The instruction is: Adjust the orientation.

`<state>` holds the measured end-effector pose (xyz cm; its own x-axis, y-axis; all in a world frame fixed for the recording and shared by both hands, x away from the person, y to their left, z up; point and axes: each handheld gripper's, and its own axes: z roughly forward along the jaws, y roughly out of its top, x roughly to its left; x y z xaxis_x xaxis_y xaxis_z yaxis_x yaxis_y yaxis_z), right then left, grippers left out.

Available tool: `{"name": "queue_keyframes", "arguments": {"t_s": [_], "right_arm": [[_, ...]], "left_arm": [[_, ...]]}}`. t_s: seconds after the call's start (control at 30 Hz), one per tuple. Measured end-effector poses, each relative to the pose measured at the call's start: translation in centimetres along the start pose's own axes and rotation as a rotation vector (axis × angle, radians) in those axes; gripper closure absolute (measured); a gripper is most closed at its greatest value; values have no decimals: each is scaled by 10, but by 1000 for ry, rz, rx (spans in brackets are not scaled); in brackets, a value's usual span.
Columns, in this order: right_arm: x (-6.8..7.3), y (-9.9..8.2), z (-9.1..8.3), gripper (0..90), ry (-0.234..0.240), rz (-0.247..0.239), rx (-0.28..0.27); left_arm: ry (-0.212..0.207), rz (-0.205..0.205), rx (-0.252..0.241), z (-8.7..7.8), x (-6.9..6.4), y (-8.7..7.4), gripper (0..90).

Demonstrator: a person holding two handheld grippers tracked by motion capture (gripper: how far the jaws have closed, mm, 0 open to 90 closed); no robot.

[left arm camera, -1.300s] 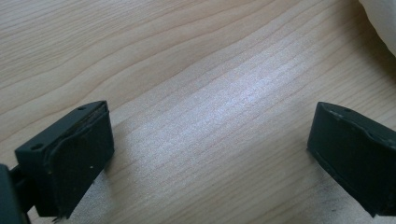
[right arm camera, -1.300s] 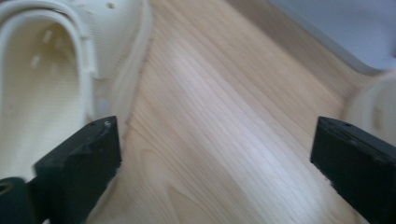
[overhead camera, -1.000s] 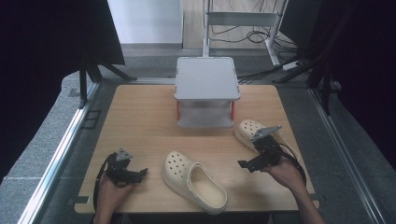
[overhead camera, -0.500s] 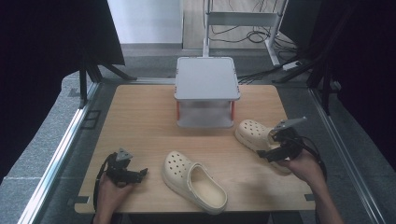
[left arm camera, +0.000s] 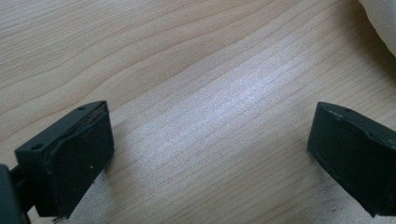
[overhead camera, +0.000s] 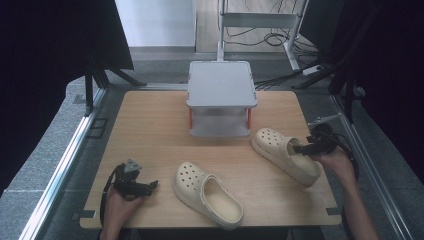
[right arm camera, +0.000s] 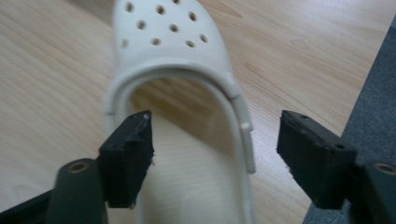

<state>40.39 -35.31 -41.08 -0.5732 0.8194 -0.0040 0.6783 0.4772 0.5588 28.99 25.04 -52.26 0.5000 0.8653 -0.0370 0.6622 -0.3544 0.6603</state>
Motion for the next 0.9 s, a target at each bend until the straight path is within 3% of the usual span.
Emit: {"name": "queue_keyframes", "arguments": {"t_s": [0.2, 0.37, 0.43, 0.6, 0.7, 0.9], "right_arm": [[-16, 3, 27, 414, 6, 26, 32], [-22, 7, 47, 515, 48, 22, 55], [-19, 9, 55, 640, 65, -5, 78], [-14, 10, 56, 696, 43, 8, 92], [-9, 10, 53, 728, 44, 17, 130], [5, 12, 40, 747, 79, 78, 99]], "left_arm": [[0, 0, 0, 0, 0, 0, 2], [0, 0, 0, 0, 0, 0, 2], [0, 0, 0, 0, 0, 0, 3], [0, 0, 0, 0, 0, 0, 3], [0, 0, 0, 0, 0, 0, 2], [0, 0, 0, 0, 0, 0, 2]]}}
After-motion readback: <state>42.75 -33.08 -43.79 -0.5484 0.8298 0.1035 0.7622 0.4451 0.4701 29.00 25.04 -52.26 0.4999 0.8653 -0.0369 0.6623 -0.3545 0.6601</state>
